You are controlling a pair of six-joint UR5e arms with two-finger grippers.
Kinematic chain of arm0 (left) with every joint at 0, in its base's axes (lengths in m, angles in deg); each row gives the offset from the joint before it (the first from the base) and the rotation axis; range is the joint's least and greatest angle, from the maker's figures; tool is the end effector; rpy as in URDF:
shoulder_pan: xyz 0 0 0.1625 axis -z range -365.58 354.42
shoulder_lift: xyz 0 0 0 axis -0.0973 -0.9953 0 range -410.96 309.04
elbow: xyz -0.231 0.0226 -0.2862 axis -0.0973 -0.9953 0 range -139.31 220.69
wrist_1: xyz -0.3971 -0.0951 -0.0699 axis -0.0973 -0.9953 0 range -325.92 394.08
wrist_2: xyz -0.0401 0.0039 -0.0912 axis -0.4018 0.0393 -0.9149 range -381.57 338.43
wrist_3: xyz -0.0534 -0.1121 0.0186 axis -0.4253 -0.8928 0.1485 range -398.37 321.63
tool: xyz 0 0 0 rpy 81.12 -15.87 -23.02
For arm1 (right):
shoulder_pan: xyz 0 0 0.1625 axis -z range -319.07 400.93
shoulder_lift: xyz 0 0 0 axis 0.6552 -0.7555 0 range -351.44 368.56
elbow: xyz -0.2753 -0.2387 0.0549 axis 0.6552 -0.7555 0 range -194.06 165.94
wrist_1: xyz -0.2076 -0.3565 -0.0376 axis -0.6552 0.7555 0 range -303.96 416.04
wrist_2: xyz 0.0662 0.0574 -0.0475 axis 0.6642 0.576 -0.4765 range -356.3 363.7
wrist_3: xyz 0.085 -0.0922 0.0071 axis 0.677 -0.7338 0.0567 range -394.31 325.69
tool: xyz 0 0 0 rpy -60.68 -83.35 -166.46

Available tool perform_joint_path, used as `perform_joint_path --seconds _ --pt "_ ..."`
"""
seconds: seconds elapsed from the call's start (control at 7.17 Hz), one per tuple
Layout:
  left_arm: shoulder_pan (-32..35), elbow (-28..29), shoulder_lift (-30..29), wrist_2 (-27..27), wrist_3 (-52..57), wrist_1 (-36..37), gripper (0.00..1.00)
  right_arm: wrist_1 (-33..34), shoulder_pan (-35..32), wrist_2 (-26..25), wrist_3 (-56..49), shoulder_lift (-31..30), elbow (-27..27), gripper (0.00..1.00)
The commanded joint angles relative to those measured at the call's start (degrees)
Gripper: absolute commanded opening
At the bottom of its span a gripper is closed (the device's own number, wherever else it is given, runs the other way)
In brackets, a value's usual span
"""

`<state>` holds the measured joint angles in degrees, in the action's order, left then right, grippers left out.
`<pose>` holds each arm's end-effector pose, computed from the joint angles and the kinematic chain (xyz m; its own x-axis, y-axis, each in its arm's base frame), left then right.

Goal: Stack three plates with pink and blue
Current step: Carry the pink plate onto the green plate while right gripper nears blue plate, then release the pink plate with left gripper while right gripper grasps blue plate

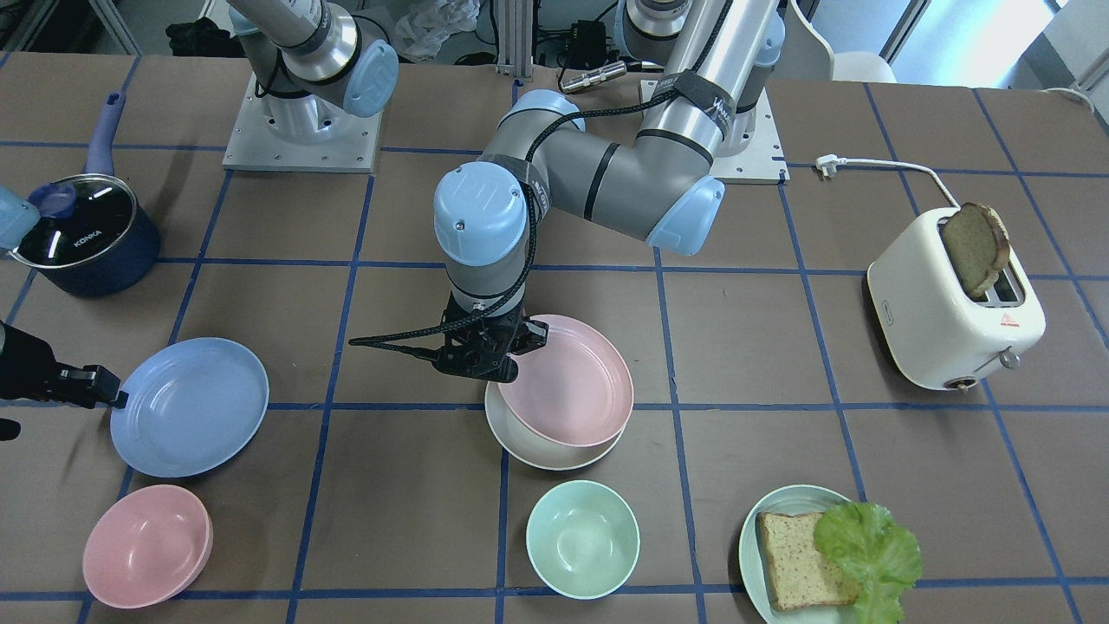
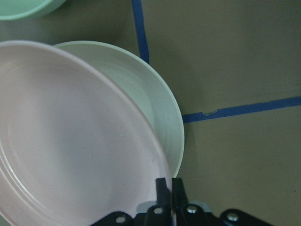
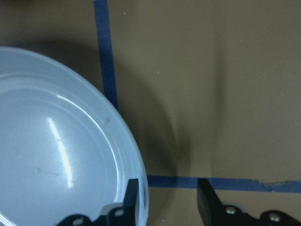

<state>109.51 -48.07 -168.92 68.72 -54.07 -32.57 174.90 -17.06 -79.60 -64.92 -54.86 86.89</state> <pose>-0.3811 -0.5010 0.1803 -0.9863 0.1638 -0.0208 0.1624 0.9852 0.0552 -0.1690 -0.5495 0.1148 -0.9836 0.0391 -0.1761 0.0269 0.9971 0.0710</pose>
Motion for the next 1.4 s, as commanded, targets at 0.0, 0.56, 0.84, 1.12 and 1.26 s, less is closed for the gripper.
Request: perform_joint_path --seconds 0.0,0.56,0.84,1.12,1.26 --pt "-0.2 0.4 -0.9 -0.3 0.6 0.6 1.00 -0.1 -1.4 -0.1 -0.1 0.0 0.5 0.36" --pt "-5.0 4.2 3.6 -0.6 1.4 -2.2 1.00 -0.5 -1.3 -0.9 -3.7 0.1 0.7 0.00" --pt "-10.8 5.9 9.3 -4.9 6.9 -13.2 1.00 -0.6 -1.4 -0.6 -3.0 -1.3 0.0 0.00" --pt "-17.4 8.2 14.9 -4.8 8.0 -22.2 1.00 -5.6 -6.7 -0.2 2.5 -8.4 0.0 0.00" --pt "-17.5 9.1 17.7 -4.6 8.0 -22.5 1.00 -6.6 -9.8 -0.2 7.6 -10.4 0.5 0.00"
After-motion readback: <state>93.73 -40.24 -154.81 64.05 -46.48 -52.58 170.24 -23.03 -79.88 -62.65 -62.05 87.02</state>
